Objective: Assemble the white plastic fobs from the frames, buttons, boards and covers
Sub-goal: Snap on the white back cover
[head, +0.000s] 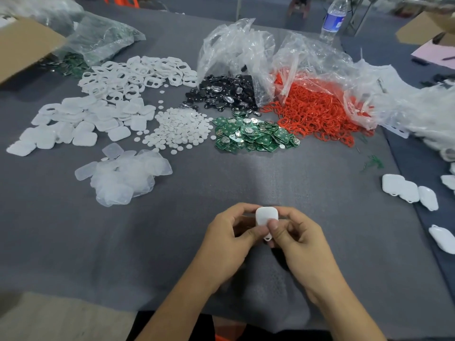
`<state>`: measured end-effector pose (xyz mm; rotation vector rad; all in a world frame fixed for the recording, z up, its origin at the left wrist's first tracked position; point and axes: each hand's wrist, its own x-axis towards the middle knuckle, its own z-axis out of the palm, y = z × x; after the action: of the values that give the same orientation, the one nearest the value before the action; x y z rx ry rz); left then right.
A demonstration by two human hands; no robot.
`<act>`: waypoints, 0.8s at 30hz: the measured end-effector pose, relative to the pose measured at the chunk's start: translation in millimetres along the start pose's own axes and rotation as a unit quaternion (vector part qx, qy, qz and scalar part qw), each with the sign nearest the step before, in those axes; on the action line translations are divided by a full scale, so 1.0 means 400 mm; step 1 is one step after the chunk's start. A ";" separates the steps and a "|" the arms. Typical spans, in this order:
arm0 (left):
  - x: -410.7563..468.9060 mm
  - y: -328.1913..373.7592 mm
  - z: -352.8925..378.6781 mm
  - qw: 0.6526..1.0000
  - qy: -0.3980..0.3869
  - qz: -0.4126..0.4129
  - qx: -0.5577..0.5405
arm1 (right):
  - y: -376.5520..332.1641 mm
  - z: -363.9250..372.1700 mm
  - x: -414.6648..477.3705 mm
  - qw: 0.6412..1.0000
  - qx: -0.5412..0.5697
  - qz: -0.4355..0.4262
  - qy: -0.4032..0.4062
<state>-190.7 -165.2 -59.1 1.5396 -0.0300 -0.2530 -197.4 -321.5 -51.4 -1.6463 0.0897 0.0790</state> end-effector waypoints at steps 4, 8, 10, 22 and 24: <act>0.002 0.001 0.042 1.000 -0.009 0.005 -0.003 | 0.008 -0.031 -0.015 0.999 -0.027 0.027 0.022; 0.020 -0.009 0.138 0.999 0.030 0.021 0.000 | 0.011 -0.091 -0.030 0.995 -0.023 0.034 0.092; 0.040 -0.018 0.198 0.999 0.043 0.031 0.013 | 0.017 -0.133 -0.040 0.986 -0.034 0.021 0.159; 0.155 -0.005 0.577 0.930 -0.067 0.132 0.337 | 0.034 -0.459 -0.056 0.885 -0.231 0.069 0.398; 0.161 -0.005 0.617 0.899 -0.068 0.172 0.398 | 0.041 -0.485 -0.050 0.857 -0.264 0.068 0.438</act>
<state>-172.1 -419.7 -61.1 2.2883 -0.5737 -0.0560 -219.7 -516.1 -50.5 -2.1048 0.9545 -0.6011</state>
